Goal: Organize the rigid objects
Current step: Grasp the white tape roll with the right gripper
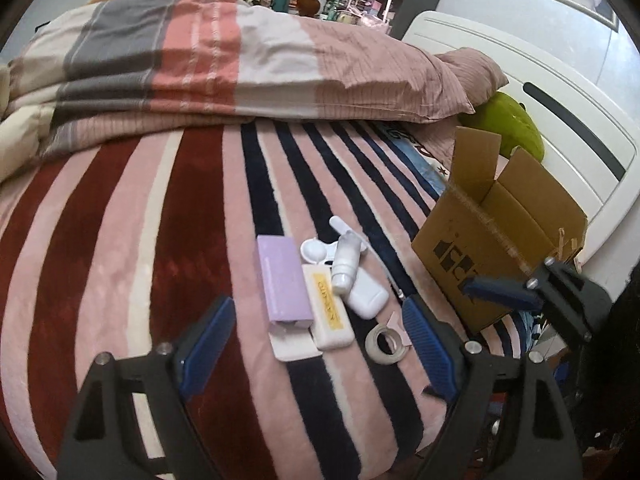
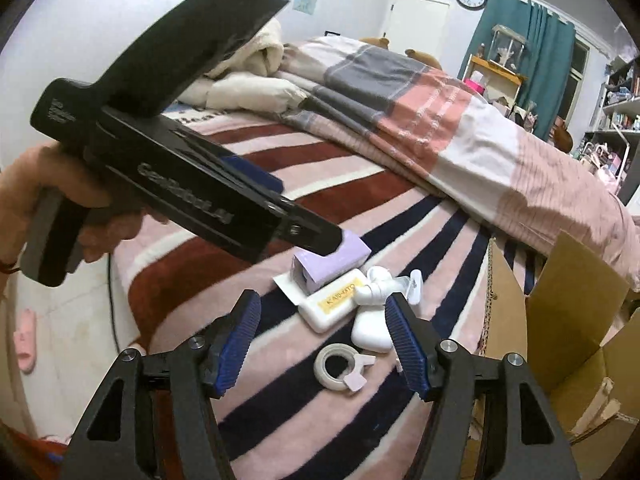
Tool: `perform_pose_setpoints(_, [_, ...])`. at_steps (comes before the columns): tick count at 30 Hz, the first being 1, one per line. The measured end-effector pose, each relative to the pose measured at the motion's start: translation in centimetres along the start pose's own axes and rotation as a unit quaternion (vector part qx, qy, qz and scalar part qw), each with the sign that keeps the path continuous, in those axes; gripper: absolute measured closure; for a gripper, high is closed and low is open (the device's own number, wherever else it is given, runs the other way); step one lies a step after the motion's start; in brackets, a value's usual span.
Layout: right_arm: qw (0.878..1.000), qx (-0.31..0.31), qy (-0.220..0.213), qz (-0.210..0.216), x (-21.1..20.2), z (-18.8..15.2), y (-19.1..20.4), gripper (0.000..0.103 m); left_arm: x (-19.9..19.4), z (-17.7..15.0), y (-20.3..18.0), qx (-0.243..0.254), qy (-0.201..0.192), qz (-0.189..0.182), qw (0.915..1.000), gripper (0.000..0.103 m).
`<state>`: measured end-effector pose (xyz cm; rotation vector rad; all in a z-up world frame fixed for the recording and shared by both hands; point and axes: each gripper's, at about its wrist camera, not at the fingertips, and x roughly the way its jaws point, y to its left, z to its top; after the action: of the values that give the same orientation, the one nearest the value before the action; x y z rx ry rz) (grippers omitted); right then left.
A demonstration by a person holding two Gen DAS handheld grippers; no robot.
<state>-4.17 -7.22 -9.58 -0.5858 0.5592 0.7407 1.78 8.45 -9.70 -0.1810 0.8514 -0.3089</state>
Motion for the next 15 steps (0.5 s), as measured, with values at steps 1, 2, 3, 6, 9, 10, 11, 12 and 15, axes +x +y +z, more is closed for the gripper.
perform_pose_setpoints(1, [1.0, -0.013, -0.005, -0.016, -0.4, -0.1, 0.4, 0.041, 0.0, -0.2, 0.0, -0.001, 0.0, 0.0, 1.0, 0.019])
perform_pose_setpoints(2, [0.999, -0.02, -0.011, -0.022, -0.6, -0.1, 0.6, 0.041, 0.0, -0.4, 0.2, -0.003, 0.0, 0.0, 1.0, 0.019])
perform_pose_setpoints(3, [0.999, -0.022, -0.017, -0.021, -0.9, -0.1, 0.6, 0.041, 0.0, -0.5, 0.3, -0.005, -0.001, -0.001, 1.0, 0.019])
perform_pose_setpoints(6, [1.0, -0.018, -0.011, -0.016, -0.8, 0.0, 0.3, 0.04, -0.2, -0.7, 0.7, -0.014, -0.007, -0.002, 0.9999, 0.019])
perform_pose_setpoints(9, [0.997, -0.048, -0.021, -0.049, -1.2, -0.2, 1.2, 0.04, -0.4, -0.8, 1.0, -0.016, -0.011, 0.002, 0.9998, 0.019])
perform_pose_setpoints(10, [0.996, -0.064, -0.03, -0.055, -1.5, -0.3, 1.6, 0.04, -0.5, -0.8, 1.1, -0.016, -0.012, 0.002, 0.9998, 0.019])
perform_pose_setpoints(11, [0.995, -0.073, -0.037, -0.053, -1.8, -0.3, 1.9, 0.04, -0.6, -0.8, 1.2, -0.017, -0.013, 0.002, 0.9998, 0.019])
perform_pose_setpoints(12, [0.996, -0.073, -0.037, -0.047, -1.8, -0.3, 2.0, 0.04, -0.6, -0.8, 1.4, -0.018, -0.014, 0.003, 0.9997, 0.019])
perform_pose_setpoints(15, [0.998, -0.061, -0.014, -0.018, -1.0, -0.5, 1.9, 0.04, -0.8, -1.0, 1.6, -0.021, -0.016, 0.006, 0.9996, 0.019])
